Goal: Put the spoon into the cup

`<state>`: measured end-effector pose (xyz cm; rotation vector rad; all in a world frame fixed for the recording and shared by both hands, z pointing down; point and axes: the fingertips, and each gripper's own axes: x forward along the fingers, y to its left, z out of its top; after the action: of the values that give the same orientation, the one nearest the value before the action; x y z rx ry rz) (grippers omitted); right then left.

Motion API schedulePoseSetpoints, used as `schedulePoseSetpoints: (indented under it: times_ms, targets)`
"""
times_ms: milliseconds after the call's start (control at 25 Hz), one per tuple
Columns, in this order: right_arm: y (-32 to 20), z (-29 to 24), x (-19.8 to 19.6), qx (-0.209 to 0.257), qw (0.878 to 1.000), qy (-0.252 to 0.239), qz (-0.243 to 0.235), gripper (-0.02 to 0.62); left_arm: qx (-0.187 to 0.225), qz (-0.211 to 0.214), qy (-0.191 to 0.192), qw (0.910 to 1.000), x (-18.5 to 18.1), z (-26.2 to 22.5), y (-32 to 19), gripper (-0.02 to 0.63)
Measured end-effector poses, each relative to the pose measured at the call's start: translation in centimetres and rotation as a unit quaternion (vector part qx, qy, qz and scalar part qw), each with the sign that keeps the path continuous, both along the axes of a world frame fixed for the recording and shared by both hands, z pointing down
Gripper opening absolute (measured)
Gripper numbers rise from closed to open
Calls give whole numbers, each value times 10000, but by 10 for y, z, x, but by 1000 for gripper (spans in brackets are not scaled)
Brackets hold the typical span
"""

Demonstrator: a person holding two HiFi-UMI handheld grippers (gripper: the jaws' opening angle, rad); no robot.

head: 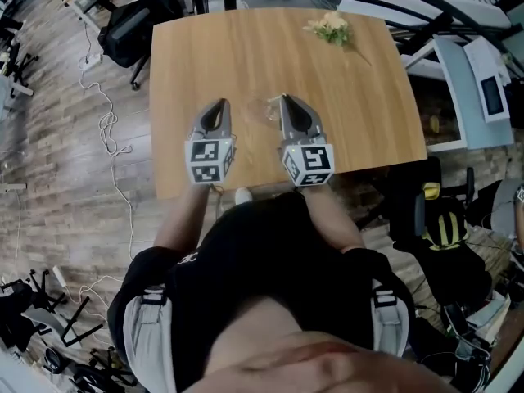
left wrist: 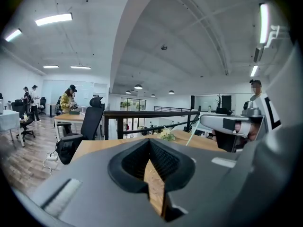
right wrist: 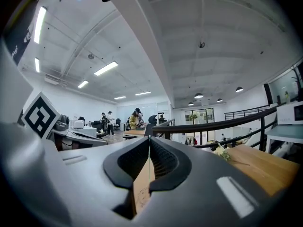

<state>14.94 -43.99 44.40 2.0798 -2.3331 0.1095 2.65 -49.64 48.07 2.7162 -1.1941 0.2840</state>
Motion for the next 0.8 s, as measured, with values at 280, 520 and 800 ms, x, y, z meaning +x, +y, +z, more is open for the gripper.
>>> schedulePoseSetpoints:
  times_ms: [280,520,800]
  targets:
    - [-16,21,30,-158,9995,-91,-258,6,-67,-195,-130,9997,30,11,-9,11]
    - [-39,34,36,-205,9974,-244,-642,6,-140,-417,-304,9986,43,15,-15,11]
    - [-59,66,32,-517,9919,-483,-1053,7,-112,-690,-437,9966,45,14,-19,11]
